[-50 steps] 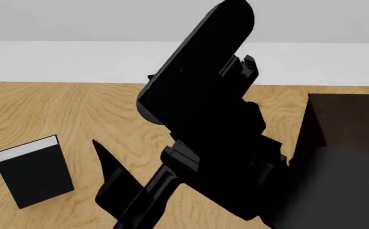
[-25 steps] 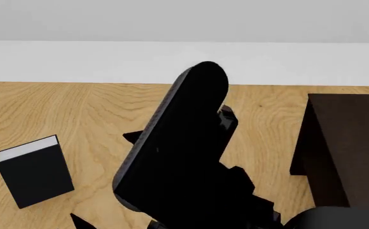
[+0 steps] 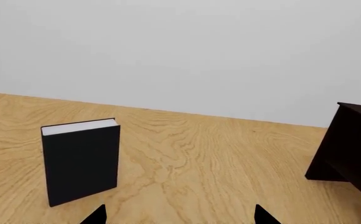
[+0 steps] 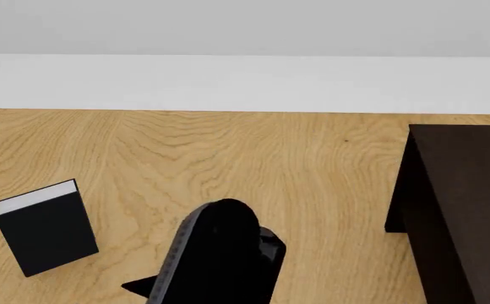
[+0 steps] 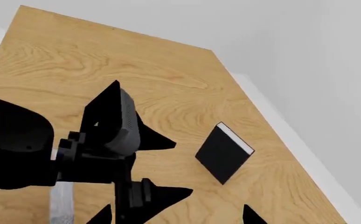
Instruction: Pick up the book on the right and place it on the cabinet shelf.
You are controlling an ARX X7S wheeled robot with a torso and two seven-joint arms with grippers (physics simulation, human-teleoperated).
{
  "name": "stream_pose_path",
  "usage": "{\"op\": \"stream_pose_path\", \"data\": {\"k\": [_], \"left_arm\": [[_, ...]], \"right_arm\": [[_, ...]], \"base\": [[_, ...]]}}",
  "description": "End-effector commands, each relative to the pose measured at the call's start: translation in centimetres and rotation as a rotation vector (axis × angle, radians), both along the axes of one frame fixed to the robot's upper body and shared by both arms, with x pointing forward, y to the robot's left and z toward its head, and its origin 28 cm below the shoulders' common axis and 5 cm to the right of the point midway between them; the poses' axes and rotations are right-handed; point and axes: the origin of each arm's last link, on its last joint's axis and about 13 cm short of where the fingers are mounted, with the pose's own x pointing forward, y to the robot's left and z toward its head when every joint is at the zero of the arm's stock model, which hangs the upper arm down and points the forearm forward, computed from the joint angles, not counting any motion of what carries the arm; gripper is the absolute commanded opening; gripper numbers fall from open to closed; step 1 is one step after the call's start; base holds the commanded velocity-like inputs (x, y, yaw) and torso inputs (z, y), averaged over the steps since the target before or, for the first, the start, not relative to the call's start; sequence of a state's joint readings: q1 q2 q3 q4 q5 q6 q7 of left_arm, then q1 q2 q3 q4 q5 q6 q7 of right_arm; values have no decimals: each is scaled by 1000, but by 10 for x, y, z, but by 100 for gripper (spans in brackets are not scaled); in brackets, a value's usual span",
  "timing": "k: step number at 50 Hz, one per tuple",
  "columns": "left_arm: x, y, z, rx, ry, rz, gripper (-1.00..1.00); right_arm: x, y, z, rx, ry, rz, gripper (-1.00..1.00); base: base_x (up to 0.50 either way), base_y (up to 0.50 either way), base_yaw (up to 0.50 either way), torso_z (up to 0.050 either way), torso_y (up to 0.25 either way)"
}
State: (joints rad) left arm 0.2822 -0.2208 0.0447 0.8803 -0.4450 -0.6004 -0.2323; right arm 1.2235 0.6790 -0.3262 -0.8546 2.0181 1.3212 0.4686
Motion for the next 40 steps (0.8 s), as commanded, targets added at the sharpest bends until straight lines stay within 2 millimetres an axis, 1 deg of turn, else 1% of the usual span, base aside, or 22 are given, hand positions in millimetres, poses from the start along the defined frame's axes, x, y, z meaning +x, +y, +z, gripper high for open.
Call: {"op": "stream_pose_path", "data": {"k": [1, 7, 14, 20, 21, 26, 34, 40], "left_arm": [[0, 0, -1, -11, 2, 4, 100], [-1, 0, -2, -13, 4, 2, 100], [-1, 0, -3, -12, 7, 3, 100], [-1, 0, -4, -14, 10, 3, 100], [-1, 0, -5, -15, 11, 3, 100], [-1, 0, -5, -17, 13, 0, 100], [-2, 0, -7, -17, 15, 3, 100], [-3, 0, -7, -19, 18, 8, 100]], "right_arm": [[-22, -3, 0, -40, 47, 22, 100], [-32, -5, -5, -48, 79, 28, 100], [-36, -5, -10, -31, 116, 36, 100], [-40, -4, -13, -52, 120, 47, 100], [-43, -5, -16, -64, 146, 61, 100], [-48, -5, -17, -53, 172, 74, 100], [-56, -3, -24, -112, 215, 88, 100], [-60, -2, -25, -118, 239, 109, 100]], "base": [[0, 0, 0, 0, 0], [0, 0, 0, 0, 0], [0, 0, 0, 0, 0], [0, 0, 0, 0, 0], [0, 0, 0, 0, 0], [0, 0, 0, 0, 0], [0, 0, 0, 0, 0], [0, 0, 0, 0, 0]]}}
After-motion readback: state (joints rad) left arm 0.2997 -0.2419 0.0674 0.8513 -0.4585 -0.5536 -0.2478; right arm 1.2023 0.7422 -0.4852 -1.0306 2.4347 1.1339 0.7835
